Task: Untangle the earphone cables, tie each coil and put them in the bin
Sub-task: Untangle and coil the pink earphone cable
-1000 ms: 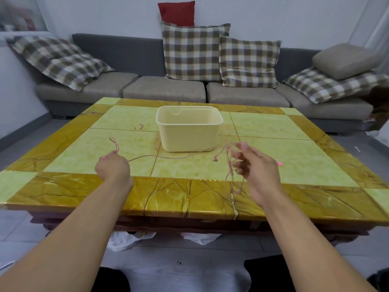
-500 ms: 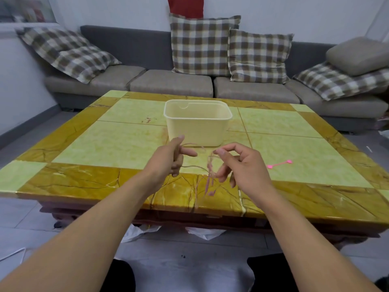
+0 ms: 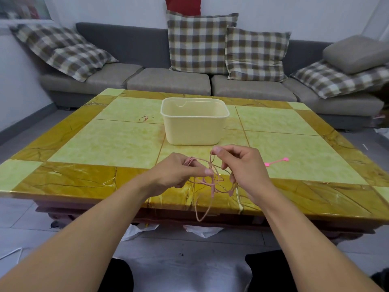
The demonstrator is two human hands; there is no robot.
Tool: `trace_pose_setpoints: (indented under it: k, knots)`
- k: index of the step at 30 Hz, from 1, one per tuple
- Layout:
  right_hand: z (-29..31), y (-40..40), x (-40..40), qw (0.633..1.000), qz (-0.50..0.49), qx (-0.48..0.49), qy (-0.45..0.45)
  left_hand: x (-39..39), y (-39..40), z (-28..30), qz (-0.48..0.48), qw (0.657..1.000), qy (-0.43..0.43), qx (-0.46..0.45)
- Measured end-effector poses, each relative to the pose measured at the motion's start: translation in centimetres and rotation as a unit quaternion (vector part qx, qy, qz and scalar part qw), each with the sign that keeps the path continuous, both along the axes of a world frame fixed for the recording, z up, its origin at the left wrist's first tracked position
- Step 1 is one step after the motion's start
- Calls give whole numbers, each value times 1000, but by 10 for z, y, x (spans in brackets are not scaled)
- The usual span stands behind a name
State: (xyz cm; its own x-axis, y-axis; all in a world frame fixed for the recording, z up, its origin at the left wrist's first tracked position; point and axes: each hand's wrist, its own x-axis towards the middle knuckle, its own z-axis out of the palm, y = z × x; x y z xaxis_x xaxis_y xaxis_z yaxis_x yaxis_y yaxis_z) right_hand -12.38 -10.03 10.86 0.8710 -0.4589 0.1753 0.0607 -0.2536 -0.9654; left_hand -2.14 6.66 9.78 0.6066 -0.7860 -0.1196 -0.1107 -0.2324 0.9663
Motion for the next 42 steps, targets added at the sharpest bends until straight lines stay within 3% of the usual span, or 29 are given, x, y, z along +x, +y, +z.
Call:
trace_pose_setpoints:
  k: [7,13,18,21,24,29,34,42]
  knots:
    - [1,-4,0,999,5,-13,34,2,-8,-5,44,997,48,-38]
    - [0,-7,2,988,63,77,120,14,-7,-7,128,971,162,-120]
    - [-5,-9,7,975,45,206,64,17,-8,-14,150,987,37,-30]
    - [-4,-11,6,962,39,268,34,12,-8,-13,61,996,71,-15]
    - [0,-14,4,949,42,312,1,9,-7,-13,-17,992,100,-75]
    - [2,-9,2,958,49,284,3,-1,-13,-14,-16,998,32,-53]
    - [4,-4,2,967,31,252,-2,1,-19,-22,48,996,49,-61]
    - [4,1,1,955,51,293,11,-5,-24,-25,34,997,36,-66]
